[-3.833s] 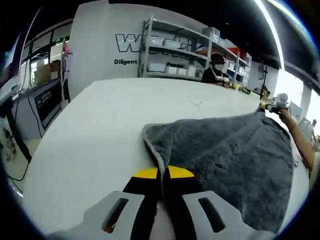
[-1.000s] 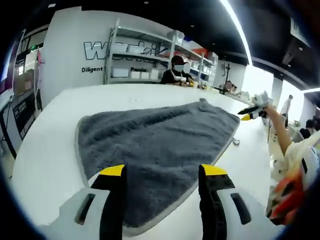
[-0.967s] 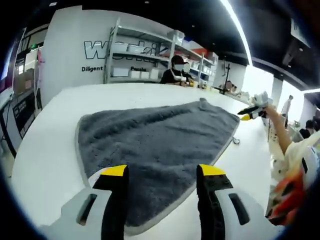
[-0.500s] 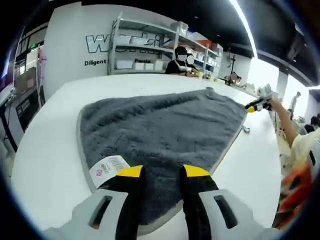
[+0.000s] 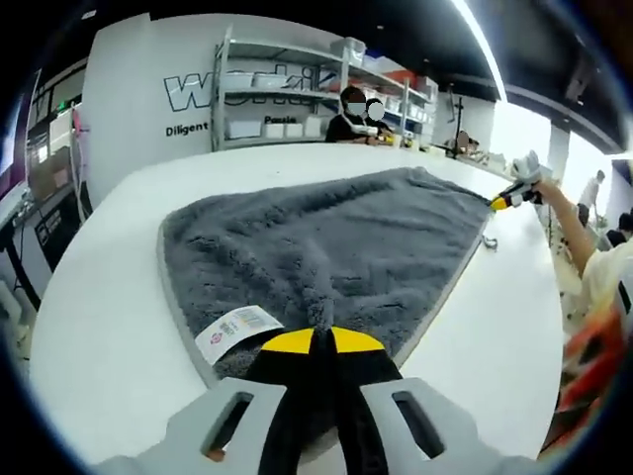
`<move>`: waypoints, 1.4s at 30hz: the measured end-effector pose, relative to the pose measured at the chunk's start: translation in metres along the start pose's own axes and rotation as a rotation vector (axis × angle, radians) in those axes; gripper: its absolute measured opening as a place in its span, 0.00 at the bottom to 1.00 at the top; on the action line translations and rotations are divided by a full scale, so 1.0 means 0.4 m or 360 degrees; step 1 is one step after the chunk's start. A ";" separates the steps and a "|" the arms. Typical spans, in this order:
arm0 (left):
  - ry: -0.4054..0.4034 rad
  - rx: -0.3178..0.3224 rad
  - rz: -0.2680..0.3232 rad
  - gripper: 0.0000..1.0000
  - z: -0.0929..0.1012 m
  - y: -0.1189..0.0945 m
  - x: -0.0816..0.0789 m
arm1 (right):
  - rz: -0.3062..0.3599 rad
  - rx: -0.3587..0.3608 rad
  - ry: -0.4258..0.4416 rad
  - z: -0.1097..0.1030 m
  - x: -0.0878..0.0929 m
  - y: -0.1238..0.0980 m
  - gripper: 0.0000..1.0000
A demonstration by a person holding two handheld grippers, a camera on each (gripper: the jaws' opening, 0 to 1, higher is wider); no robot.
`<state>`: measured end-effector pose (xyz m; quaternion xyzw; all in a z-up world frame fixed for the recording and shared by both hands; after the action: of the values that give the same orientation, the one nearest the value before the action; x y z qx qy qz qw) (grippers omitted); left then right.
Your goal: Fold the towel on the table until its edges align and the towel forms a compact rectangular stack.
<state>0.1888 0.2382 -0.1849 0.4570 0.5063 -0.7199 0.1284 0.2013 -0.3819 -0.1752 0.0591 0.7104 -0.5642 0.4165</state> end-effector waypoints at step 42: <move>0.0093 0.0219 0.0155 0.40 0.078 -0.081 -0.038 | 0.0090 -0.0268 -0.0148 -0.094 0.019 -0.123 0.60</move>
<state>0.1597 0.2223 -0.1510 0.5095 0.4364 -0.7324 0.1167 0.1495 -0.3705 -0.1426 0.0176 0.7333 -0.4928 0.4682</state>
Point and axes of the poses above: the point that each gripper's makers call its tool centre point, and the gripper's own axes: y roughly forward along the fingers, z roughly to its right, x roughly out of its underside, the point moved 10 cm from there along -y, roughly backward along the fingers, and after that the axes turned 7 degrees about -z, right-handed, at the moved point
